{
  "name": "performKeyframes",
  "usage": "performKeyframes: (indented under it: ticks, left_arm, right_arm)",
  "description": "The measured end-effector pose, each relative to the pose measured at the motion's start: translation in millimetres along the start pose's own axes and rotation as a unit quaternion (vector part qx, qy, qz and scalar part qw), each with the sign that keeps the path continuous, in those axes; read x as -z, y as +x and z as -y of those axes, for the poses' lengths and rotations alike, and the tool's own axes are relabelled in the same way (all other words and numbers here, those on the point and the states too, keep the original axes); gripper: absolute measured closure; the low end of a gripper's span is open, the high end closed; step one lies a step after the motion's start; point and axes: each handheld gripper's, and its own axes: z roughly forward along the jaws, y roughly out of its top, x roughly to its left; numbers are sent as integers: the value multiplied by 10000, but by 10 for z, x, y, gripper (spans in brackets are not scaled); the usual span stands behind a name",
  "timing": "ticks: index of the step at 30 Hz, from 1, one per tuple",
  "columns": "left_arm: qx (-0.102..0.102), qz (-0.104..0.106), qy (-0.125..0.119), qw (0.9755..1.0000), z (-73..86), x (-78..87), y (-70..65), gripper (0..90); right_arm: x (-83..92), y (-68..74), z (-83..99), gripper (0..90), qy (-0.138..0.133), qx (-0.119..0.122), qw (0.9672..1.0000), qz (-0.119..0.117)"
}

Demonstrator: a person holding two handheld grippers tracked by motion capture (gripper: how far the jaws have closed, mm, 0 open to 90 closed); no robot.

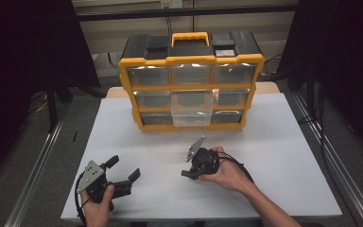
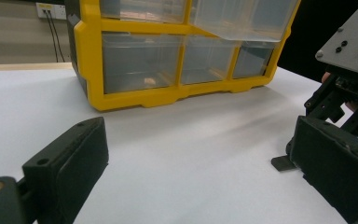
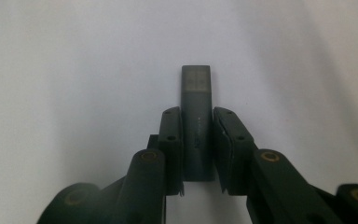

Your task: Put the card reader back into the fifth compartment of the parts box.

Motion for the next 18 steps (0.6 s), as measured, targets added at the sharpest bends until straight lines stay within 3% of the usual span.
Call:
performKeyframes:
  ticks: [18]
  left_arm:
    - [45,-26,-42,10000,2,0,-3,43]
  right_arm:
    - [130,-34,41,736,-430,-233,9988,-15]
